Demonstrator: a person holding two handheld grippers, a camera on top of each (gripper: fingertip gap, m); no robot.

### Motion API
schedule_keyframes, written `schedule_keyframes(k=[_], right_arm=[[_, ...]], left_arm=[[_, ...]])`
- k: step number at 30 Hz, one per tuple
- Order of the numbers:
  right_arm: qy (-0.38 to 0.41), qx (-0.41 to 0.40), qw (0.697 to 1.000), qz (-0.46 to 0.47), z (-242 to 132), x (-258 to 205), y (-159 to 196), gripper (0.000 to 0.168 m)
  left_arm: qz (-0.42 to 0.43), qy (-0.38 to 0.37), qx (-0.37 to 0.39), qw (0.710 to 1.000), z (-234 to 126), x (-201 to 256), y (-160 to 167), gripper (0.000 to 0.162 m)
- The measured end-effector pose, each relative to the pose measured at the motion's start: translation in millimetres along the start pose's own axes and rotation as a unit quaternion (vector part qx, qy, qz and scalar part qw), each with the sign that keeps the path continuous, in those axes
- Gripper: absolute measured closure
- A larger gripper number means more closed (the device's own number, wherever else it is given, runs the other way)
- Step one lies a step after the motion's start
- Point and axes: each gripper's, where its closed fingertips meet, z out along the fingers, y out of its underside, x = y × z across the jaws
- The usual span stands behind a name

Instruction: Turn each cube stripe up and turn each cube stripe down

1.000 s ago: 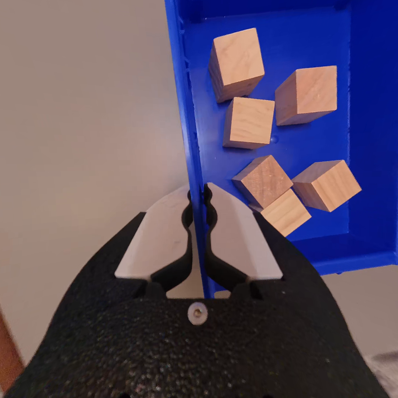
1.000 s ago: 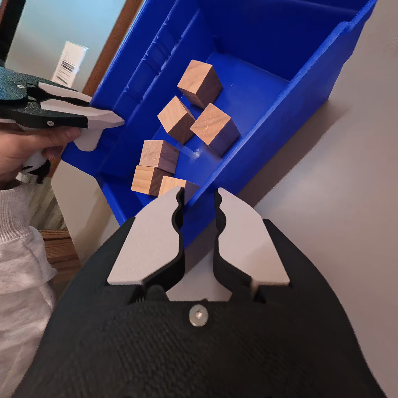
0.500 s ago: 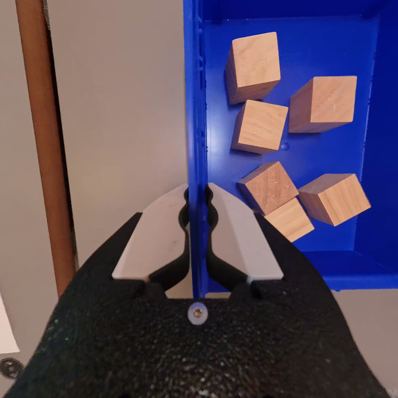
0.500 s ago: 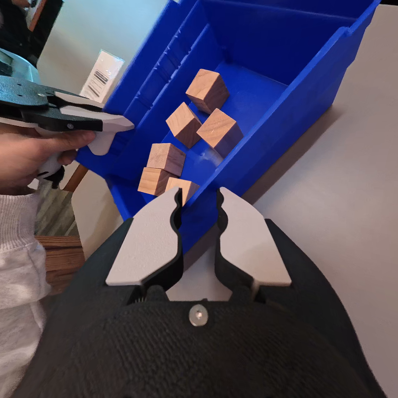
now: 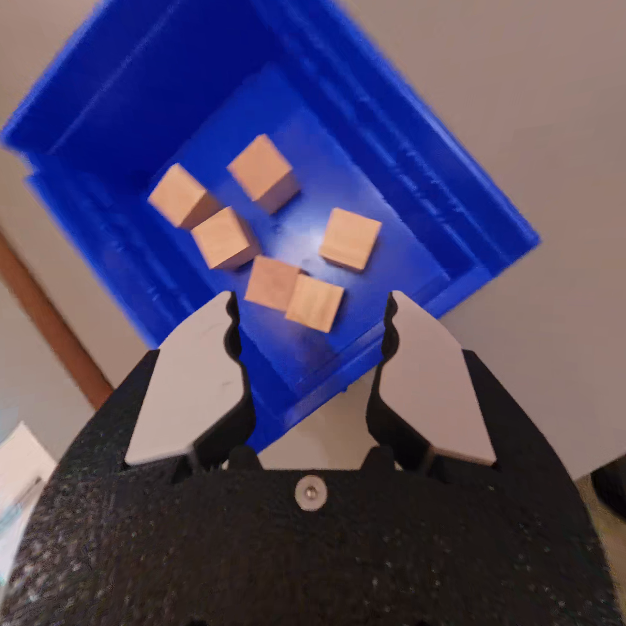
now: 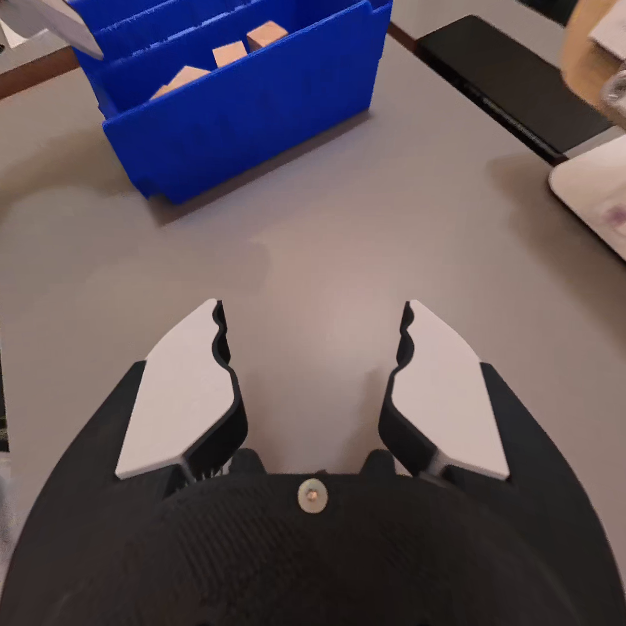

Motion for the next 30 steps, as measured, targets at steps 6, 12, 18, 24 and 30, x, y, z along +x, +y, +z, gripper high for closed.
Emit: schedule_keyframes(k=[6, 12, 18, 24, 30], right_arm=[[0.056, -0.043, 0.994, -0.084, -28, 8, 53, 0.067], [0.103, -0.057, 0.987, -0.106, -33, 24, 88, 0.069], [0.067, 0.020, 0.995, -0.076, -27, 17, 86, 0.068], [0.074, 0.033, 0.994, -0.079, -30, 22, 90, 0.067], [0.062, 0.050, 0.995, -0.057, -32, 22, 90, 0.067]], left_arm=[[0.096, 0.027, -0.092, 0.991, 33, 20, 1, 0.077], [0.128, 0.056, -0.141, 0.980, 48, 24, -5, 0.077], [0.153, 0.064, -0.203, 0.965, 68, 24, -2, 0.078], [0.158, 0.073, -0.249, 0.953, 88, 21, 9, 0.084], [0.154, 0.087, -0.256, 0.950, 98, 23, 13, 0.091]])
